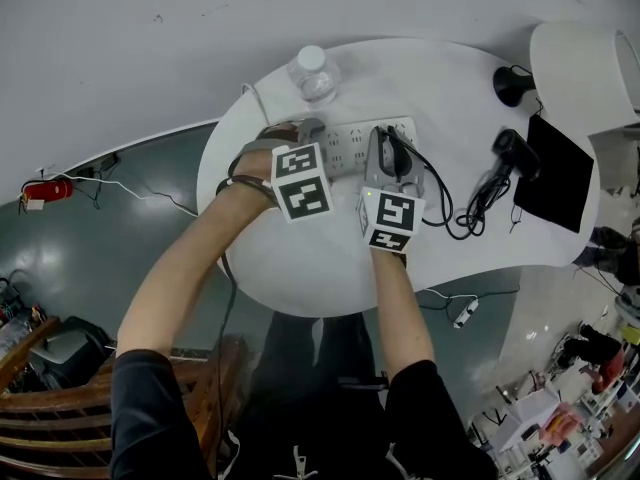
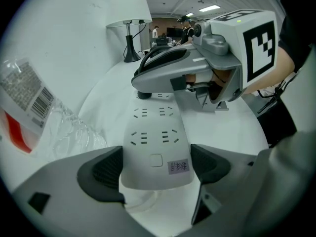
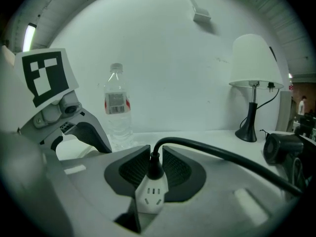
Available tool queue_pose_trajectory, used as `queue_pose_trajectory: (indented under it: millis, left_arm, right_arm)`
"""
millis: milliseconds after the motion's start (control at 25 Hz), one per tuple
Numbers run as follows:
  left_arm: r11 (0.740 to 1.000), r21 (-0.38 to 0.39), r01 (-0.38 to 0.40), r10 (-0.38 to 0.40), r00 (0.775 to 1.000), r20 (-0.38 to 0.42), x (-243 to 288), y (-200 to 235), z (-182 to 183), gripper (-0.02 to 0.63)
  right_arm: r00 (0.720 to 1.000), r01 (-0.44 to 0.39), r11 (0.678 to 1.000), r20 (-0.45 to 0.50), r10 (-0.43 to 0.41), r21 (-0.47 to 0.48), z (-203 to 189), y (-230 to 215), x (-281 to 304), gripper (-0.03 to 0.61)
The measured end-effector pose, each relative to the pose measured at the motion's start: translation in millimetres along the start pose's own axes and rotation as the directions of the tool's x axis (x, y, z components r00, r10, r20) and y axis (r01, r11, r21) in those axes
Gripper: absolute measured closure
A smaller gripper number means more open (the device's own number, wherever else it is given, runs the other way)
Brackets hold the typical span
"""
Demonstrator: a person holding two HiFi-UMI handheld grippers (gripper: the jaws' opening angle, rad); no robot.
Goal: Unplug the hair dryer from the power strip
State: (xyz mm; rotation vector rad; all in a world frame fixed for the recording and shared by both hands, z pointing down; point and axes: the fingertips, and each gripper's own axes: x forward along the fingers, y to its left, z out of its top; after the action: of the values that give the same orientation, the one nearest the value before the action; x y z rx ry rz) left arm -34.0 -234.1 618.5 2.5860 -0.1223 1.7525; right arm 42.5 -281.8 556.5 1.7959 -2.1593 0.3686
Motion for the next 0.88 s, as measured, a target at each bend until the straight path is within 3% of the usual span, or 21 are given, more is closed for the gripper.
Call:
queue_pose_trajectory:
  millis: [360, 600, 880]
  left_arm:
    - [1.0, 0.008, 0.004, -0.003, 1.0, -0.007, 2.0, 0.3, 0.3, 0.201]
    - [1.0, 0.0, 0.001, -0.001, 1.0, -0.015, 1.3, 0.2, 0.7, 0.201]
    - [1.0, 0.004, 0.002, -0.002, 1.0, -0.03, 2.4, 0.5, 0.3, 0.201]
  right_arm:
    - [1.0, 0.015, 0.999, -0.015, -0.016, -0.047, -1.5, 2.3, 4.3, 0.52]
    - [1.0, 0.013, 1.0, -0.002, -0.013, 0.009, -0.2, 0.6, -1.3, 0.529]
    - [1.0, 0.007, 1.0, 0.007, -0.007, -0.002, -4.2, 1.1, -1.8, 0.525]
